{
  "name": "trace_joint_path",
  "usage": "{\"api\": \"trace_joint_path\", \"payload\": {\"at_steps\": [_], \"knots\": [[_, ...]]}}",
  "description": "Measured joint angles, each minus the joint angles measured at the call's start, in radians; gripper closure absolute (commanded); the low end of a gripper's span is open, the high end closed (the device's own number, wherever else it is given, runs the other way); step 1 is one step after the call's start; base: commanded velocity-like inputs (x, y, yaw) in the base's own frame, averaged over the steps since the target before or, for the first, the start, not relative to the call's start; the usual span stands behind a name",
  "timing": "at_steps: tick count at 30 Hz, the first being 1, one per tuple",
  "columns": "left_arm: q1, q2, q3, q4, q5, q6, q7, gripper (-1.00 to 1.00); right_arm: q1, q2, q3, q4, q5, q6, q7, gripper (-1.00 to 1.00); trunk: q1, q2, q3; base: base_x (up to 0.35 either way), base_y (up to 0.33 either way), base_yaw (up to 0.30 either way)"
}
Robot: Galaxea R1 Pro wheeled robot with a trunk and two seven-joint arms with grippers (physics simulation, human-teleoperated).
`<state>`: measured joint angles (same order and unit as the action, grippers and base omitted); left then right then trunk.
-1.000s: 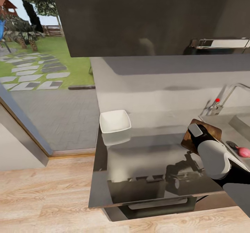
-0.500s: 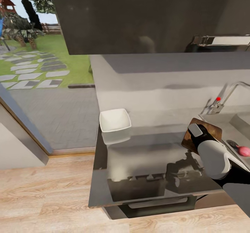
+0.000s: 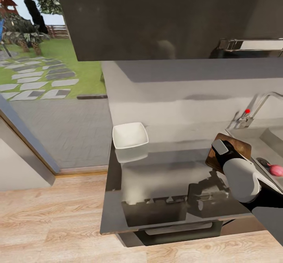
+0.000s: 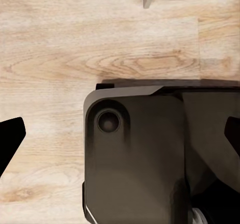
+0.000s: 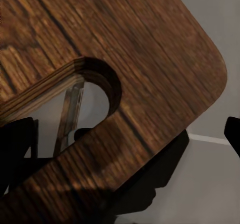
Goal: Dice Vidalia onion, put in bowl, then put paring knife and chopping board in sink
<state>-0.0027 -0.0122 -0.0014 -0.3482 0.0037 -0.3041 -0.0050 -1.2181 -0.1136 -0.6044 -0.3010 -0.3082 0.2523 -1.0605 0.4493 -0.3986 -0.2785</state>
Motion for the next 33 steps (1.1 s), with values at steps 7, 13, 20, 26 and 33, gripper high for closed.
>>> {"api": "trace_joint_path", "payload": {"at_steps": [7,13,20,26,33], "knots": [[0.000,0.000,0.000,0.000,0.000,0.000,-0.001,-1.00,0.000,0.000,0.000,0.001,0.002,0.000,0.001,-1.00,0.000,0.000,0.000,0.000,0.000,0.000],[0.000,0.000,0.000,0.000,0.000,0.000,-0.001,-1.00,0.000,0.001,0.003,0.004,0.005,-0.004,0.002,-1.00,0.000,0.000,0.000,0.000,0.000,0.000],[0.000,0.000,0.000,0.000,0.000,0.000,-0.001,-1.00,0.000,0.001,0.004,0.004,0.004,-0.004,0.001,-1.00,0.000,0.000,0.000,0.000,0.000,0.000],[0.000,0.000,0.000,0.000,0.000,0.000,-0.001,-1.00,0.000,0.001,0.003,0.003,0.003,-0.003,0.000,1.00,0.000,0.000,0.000,0.000,0.000,0.000],[0.000,0.000,0.000,0.000,0.000,0.000,-0.001,-1.00,0.000,-0.001,-0.003,0.001,0.002,0.008,-0.007,1.00,0.000,0.000,0.000,0.000,0.000,0.000]]}}
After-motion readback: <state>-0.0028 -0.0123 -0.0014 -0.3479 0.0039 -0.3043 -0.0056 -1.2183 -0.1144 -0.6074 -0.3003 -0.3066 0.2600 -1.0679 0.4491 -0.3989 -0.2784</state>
